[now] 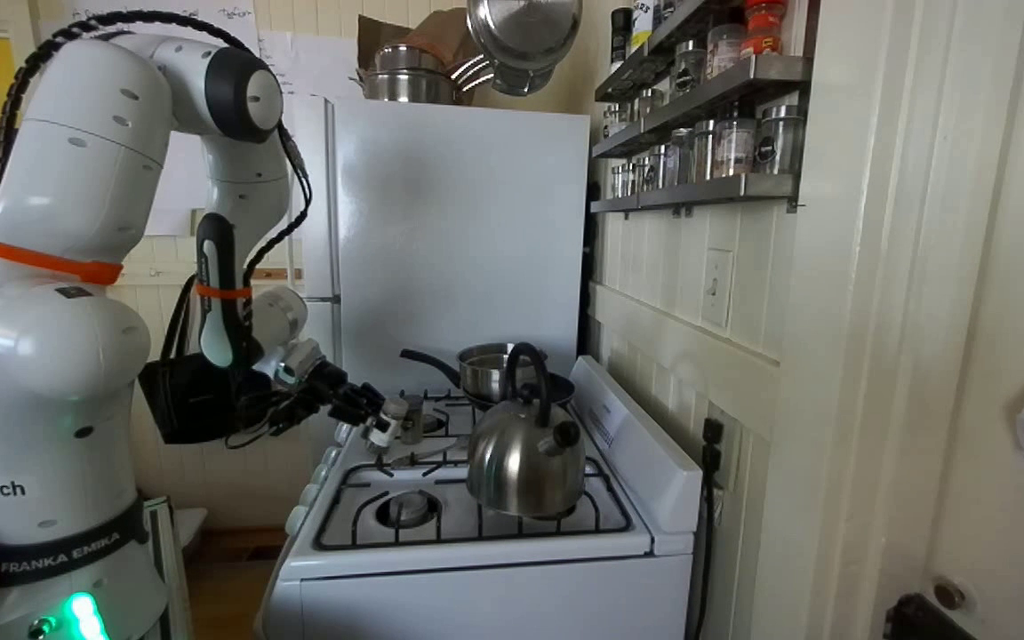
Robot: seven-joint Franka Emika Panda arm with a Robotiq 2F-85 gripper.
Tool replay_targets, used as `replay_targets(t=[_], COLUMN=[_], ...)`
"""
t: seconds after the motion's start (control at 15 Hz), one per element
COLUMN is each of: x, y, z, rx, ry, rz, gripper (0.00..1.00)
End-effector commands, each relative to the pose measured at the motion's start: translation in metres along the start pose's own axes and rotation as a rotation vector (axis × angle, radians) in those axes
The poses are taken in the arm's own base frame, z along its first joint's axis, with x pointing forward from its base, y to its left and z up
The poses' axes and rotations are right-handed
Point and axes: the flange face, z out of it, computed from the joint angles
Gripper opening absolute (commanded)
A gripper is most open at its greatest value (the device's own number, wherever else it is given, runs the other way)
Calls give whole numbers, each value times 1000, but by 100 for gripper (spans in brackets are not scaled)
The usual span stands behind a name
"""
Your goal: Move one spice bottle from the middle shelf to the stove
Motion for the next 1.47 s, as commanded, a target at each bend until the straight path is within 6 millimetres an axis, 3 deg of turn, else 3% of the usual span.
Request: replay_targets(t=[0.0,0.33,0.73,0.93,1.07,1.4], x=[-5,-9,-11,-8,-14,14], y=[-1,-1,-1,-2,0,2], z=[-3,-4,-4,-10,-27,-78], rx=[20,27,32,44,76,74], ry=[-53,-87,-106,-131,-235,-406], rz=[40,40,39,51,58,107], gripper=[59,99,96,99,100,100])
